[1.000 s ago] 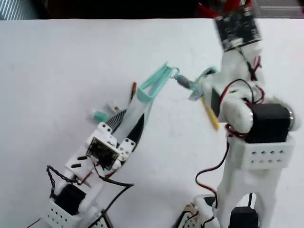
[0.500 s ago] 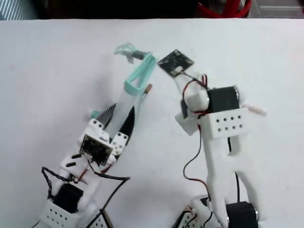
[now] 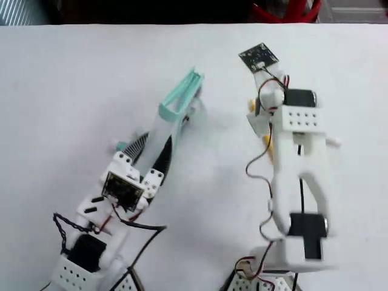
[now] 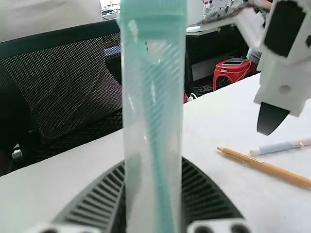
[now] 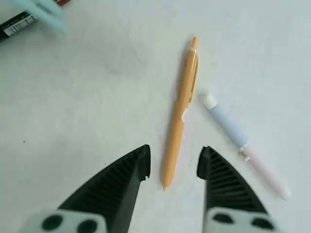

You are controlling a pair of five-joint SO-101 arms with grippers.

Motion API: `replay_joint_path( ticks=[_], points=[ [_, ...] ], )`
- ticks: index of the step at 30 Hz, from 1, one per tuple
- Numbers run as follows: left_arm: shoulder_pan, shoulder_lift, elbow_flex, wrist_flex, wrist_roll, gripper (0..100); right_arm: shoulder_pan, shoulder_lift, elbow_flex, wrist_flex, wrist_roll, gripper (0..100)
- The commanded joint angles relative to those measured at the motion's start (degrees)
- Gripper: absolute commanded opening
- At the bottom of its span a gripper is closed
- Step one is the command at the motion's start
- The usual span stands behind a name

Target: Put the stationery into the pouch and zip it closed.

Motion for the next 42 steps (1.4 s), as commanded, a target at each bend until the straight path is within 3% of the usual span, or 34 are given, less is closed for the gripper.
replay_joint_path(
  ticks=[1, 6, 23, 30, 42],
  points=[
    [-0.1, -1.4, -0.6, -2.1, -0.4, 7, 0.0, 11.0, -12.0, -0.7, 0.6, 15.4],
    [-0.1, -1.4, -0.5, -2.2, -0.4, 7, 0.7, 26.5, -26.8, 1.9, -2.0, 19.6],
    [-0.2, -1.4, -0.4, -2.2, -0.7, 7, -1.2, 61.7, -74.3, 16.6, -2.5, 19.3],
    [-0.2, -1.4, -0.4, -2.1, -0.7, 7, -1.2, 68.0, -84.0, 20.3, -2.0, 1.2],
    [-0.3, -1.4, -0.4, -2.1, -0.7, 7, 0.4, 62.5, -93.6, 27.0, 1.7, 1.9]
  ],
)
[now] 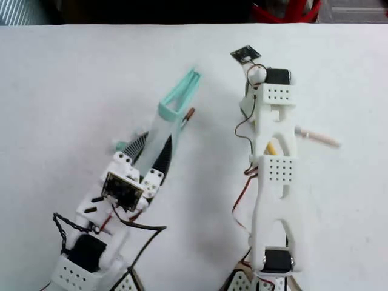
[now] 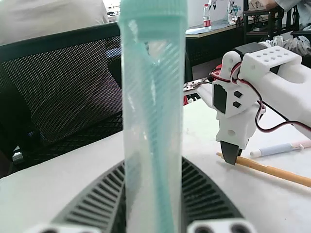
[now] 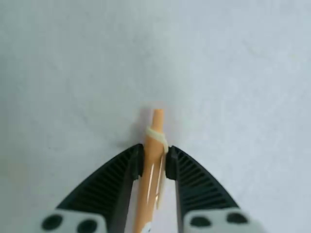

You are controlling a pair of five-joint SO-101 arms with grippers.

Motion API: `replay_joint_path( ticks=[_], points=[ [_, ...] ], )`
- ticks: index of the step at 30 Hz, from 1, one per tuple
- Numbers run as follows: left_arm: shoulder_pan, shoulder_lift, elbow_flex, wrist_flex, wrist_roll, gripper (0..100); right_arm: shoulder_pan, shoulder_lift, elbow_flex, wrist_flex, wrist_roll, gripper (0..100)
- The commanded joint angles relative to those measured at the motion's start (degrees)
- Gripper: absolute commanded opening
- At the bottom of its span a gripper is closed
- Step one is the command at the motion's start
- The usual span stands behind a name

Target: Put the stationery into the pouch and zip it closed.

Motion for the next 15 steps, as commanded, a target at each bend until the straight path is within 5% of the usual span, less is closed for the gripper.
replay_joint_path(
  ticks=[1, 7, 15],
  points=[
    [-0.4, -1.4, -0.4, -1.6, -0.6, 7, 1.5, -8.4, -3.7, 0.7, -0.4, 1.9],
    [-0.3, -1.4, -0.4, -1.5, -0.6, 7, 4.4, -21.3, -0.5, 1.0, -9.8, 1.9],
    [-0.6, -1.4, -0.4, -1.5, -0.6, 7, 3.9, -51.1, 26.4, 0.7, -16.0, 1.9]
  ],
)
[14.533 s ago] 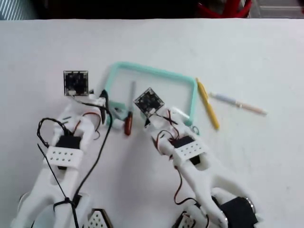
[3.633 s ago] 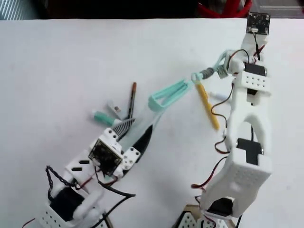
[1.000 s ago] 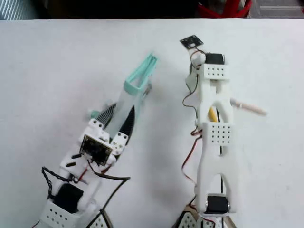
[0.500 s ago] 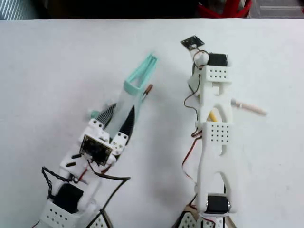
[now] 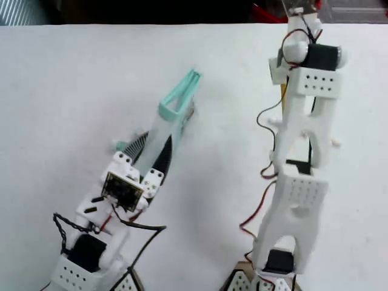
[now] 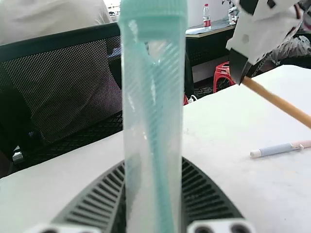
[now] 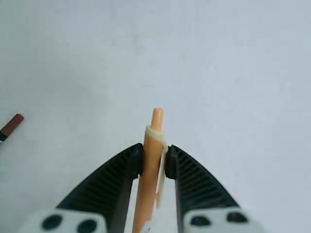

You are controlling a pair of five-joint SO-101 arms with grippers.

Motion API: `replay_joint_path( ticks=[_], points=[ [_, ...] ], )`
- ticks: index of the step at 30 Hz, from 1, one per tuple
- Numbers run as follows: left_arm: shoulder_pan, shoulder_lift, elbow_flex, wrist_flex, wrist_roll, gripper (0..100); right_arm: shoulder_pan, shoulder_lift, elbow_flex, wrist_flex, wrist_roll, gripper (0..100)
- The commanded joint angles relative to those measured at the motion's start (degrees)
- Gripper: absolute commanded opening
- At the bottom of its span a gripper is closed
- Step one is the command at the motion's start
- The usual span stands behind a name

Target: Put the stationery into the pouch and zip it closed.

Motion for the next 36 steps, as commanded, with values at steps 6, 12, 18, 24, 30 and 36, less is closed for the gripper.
replay_joint_path(
  ticks=[6, 12, 18, 24, 30, 36],
  points=[
    [-0.6, -1.4, -0.4, -1.4, -0.6, 7, -7.1, -36.7, 28.5, 0.3, -0.9, 1.9],
    [-0.6, -1.4, -0.4, -0.3, -0.4, 7, -16.7, -54.3, 40.8, -0.1, -1.0, 1.9],
    [-0.3, -1.4, -0.4, -0.3, -0.4, 7, -25.1, -66.0, 42.6, -6.5, -1.0, 1.9],
    [-0.3, -1.4, -0.4, -0.3, -0.4, 7, -29.5, -70.8, 42.7, -21.3, -1.1, 1.9],
    [-0.3, -1.4, -0.4, -0.3, -0.6, 7, -31.6, -70.8, 43.1, -35.9, -12.6, 1.9],
    [-0.2, -1.4, -0.4, -0.4, -0.6, 7, -31.5, -69.5, 48.7, -48.2, -25.7, 1.9]
  ],
)
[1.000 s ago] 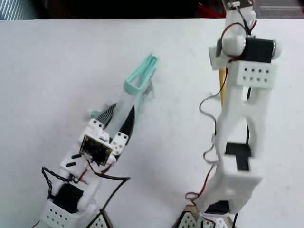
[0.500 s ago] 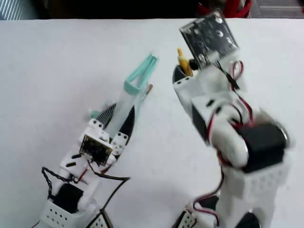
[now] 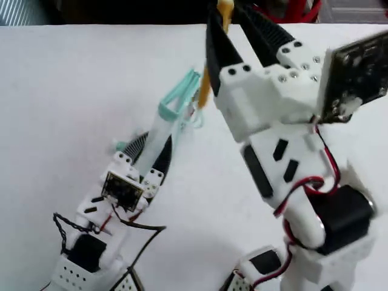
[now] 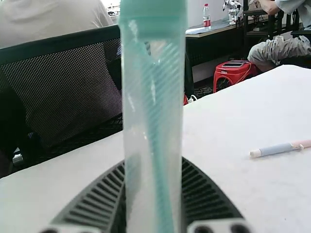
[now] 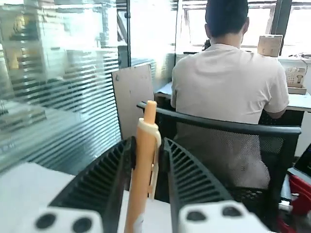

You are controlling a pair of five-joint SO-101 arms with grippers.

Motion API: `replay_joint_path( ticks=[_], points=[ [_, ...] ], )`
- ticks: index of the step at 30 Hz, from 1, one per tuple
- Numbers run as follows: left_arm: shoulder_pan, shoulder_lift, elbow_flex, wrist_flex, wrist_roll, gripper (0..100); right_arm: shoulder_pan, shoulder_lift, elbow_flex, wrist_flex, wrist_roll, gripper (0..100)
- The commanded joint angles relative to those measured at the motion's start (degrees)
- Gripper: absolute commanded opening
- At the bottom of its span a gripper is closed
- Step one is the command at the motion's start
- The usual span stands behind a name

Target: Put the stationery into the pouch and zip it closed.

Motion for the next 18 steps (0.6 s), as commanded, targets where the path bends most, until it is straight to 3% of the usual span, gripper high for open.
replay_joint_path(
  ticks=[1, 11, 18],
  points=[
    [-0.2, -1.4, -0.4, -0.4, -0.6, 7, -0.3, 1.4, 4.2, -8.5, -6.2, 1.9],
    [-0.2, -1.4, -0.4, -0.7, -0.7, 7, 3.7, 3.3, 14.8, -13.5, -6.8, 1.9],
    [-0.2, -1.4, -0.7, -0.7, -0.7, 7, 0.6, -0.3, 24.2, -11.4, -6.9, 1.9]
  ],
)
